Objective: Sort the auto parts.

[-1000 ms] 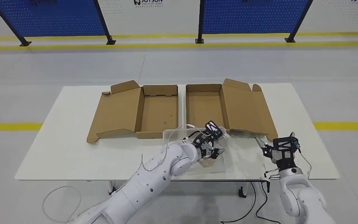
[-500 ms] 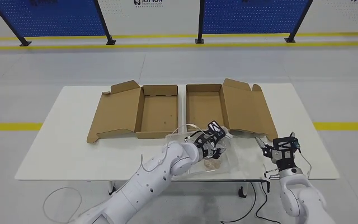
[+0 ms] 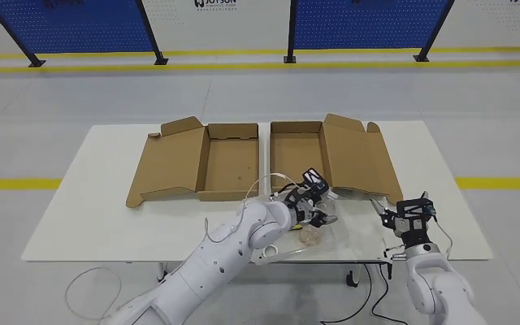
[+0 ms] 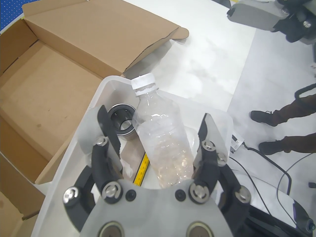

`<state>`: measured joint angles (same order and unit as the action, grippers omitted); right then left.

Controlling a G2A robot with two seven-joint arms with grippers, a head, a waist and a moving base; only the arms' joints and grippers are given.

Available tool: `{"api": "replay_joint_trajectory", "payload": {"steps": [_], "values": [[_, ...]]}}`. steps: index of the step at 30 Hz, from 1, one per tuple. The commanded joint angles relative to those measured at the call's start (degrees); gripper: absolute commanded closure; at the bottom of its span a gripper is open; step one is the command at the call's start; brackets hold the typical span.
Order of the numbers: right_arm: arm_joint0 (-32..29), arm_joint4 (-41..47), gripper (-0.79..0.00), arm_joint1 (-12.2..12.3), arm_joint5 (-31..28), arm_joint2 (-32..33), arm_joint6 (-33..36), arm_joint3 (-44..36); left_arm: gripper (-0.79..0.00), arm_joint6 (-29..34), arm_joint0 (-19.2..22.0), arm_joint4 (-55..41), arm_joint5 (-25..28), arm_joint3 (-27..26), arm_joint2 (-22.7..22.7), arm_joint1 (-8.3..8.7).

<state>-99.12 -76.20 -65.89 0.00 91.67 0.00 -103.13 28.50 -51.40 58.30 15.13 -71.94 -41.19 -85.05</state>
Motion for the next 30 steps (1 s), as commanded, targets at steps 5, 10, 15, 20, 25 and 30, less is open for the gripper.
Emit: {"api": "replay_joint_trajectory", "payload": {"steps": [5,10,15,20,25,30], "values": [[0.0,0.0,-0.785,0.0,0.0,0.0,0.0,0.0,-0.785,1.8,-3.3,-0.9,0.8,-5.2,-2.5,1.05],[0.0,0.0,-0.785,0.0,0.0,0.0,0.0,0.0,-0.785,1.8,-3.3,-0.9,0.8,-5.2,-2.5,1.05],[0.0,0.0,-0.785,0.0,0.0,0.0,0.0,0.0,-0.785,1.0,-3.9,-1.1,0.2,-5.3,-2.8,1.10],[0.0,0.0,-0.785,0.0,0.0,0.0,0.0,0.0,-0.785,3.0,-5.7,-5.6,-4.0,-6.5,-4.0,0.92],[0.0,0.0,-0.785,0.0,0.0,0.0,0.0,0.0,-0.785,6.6,-5.7,-11.7,-8.9,-5.9,-3.9,0.10],[0.0,0.0,-0.785,0.0,0.0,0.0,0.0,0.0,-0.785,9.0,-3.8,-13.9,-13.2,-2.6,-2.4,-1.00]]}}
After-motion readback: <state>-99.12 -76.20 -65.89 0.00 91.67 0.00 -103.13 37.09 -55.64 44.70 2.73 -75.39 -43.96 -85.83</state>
